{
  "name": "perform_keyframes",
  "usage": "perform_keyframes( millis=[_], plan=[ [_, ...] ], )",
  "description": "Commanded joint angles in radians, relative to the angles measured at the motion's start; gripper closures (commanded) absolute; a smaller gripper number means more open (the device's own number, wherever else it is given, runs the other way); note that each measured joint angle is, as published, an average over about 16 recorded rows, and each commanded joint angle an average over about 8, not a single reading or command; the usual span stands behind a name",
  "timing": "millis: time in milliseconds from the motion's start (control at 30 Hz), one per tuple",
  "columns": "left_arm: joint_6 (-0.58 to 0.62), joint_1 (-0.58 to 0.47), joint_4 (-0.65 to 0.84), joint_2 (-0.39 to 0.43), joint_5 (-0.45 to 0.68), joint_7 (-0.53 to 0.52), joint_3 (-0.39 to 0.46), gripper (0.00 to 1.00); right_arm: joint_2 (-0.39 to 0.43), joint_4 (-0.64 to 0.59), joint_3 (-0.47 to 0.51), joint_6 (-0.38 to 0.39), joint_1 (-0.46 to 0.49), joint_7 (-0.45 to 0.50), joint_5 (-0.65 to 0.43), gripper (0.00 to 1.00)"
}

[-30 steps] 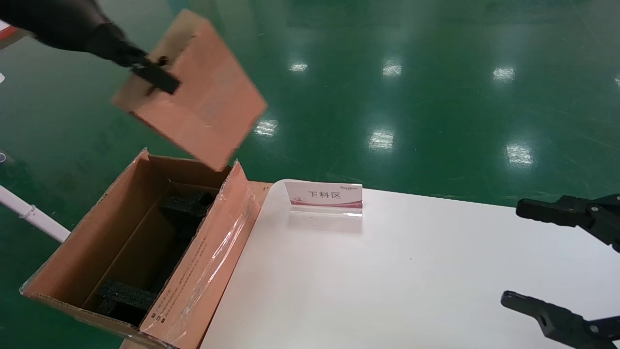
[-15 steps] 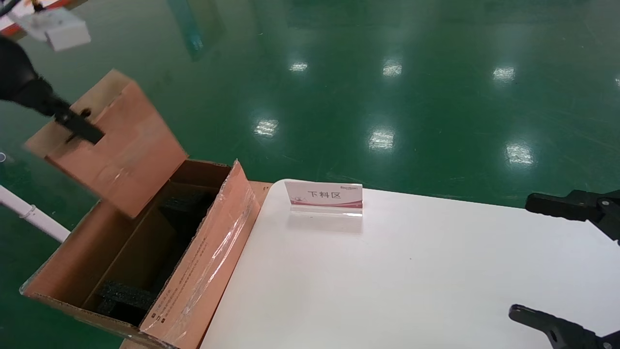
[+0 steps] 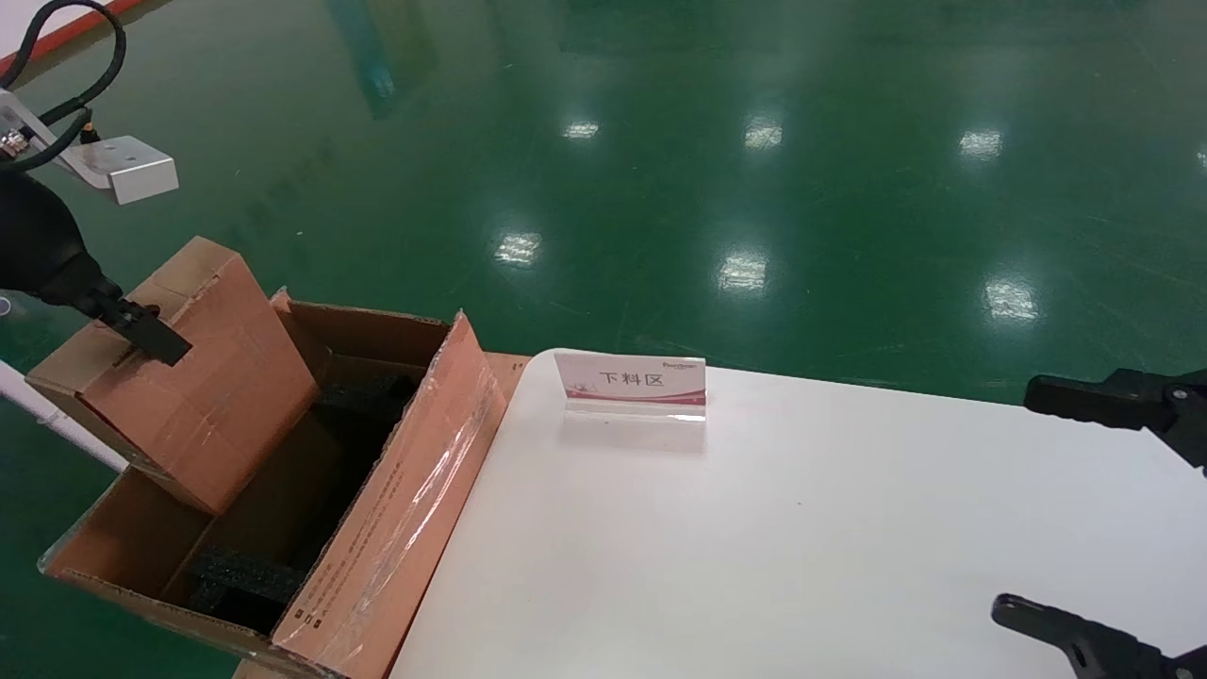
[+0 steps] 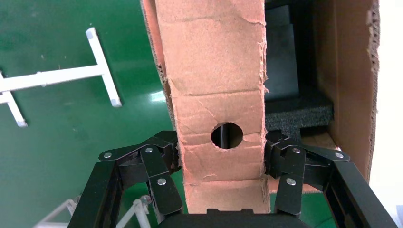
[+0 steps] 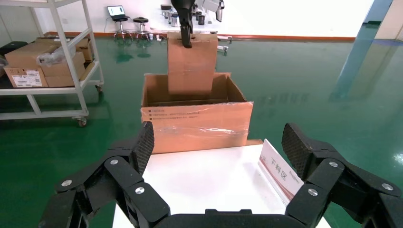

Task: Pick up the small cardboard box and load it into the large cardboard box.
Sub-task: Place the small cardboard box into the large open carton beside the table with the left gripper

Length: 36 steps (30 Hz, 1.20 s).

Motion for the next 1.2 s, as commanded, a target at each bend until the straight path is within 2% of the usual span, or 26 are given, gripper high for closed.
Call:
perform_keyframes(
  millis=[33, 700, 1200],
  plan=[
    [-0.007, 0.011, -0.001, -0.003, -0.005, -0.021, 0.008, 1.00, 0.000, 0.000, 0.000, 0.000, 0.000, 0.000, 0.000, 0.00],
    [-0.064, 0.102, -0.095, -0.049, -0.004, -0.172, 0.037, 1.00, 0.001, 0.000, -0.001, 0.001, 0.000, -0.001, 0.001, 0.00],
    [-0.127, 0.162, -0.100, -0.055, 0.032, -0.210, 0.060, 1.00, 0.001, 0.000, -0.002, 0.001, 0.000, -0.001, 0.002, 0.00]
  ],
)
